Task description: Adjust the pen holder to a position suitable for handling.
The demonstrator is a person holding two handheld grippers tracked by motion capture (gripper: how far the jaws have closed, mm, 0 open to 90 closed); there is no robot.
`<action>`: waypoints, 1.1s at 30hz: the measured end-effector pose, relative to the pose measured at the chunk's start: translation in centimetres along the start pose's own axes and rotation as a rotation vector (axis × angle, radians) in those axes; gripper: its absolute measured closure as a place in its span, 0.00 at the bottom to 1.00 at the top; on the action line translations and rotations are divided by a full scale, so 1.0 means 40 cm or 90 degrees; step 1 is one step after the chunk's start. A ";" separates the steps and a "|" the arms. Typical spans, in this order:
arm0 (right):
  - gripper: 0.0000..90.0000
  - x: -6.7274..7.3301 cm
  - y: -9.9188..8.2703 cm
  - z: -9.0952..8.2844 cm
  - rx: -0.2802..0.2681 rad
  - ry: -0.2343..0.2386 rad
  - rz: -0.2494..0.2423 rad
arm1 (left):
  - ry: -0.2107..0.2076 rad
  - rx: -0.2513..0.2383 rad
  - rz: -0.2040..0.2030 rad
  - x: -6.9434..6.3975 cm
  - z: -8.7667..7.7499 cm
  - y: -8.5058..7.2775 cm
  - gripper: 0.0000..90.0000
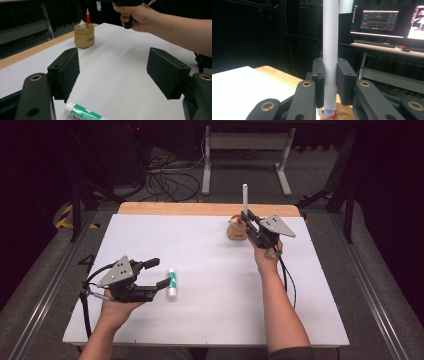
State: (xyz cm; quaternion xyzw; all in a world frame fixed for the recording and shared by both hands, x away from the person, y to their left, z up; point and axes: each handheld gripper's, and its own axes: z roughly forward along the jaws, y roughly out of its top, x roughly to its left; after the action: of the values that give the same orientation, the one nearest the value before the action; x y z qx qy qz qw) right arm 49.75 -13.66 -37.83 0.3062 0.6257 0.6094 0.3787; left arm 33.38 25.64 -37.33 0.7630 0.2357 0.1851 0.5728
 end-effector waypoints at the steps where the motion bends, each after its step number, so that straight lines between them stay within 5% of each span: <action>1: 0.87 -0.003 -0.004 0.005 0.000 -0.001 0.001 | -0.001 -0.001 -0.001 0.000 0.001 -0.001 0.30; 33: 0.87 -0.066 -0.147 0.088 0.019 -0.041 0.056 | -0.002 0.001 -0.006 0.005 0.004 -0.009 0.30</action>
State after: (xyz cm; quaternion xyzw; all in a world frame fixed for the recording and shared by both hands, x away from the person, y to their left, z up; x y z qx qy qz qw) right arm 54.59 -14.43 -43.30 0.3583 0.6081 0.6058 0.3672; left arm 33.59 25.70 -37.72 0.7628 0.2386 0.1810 0.5732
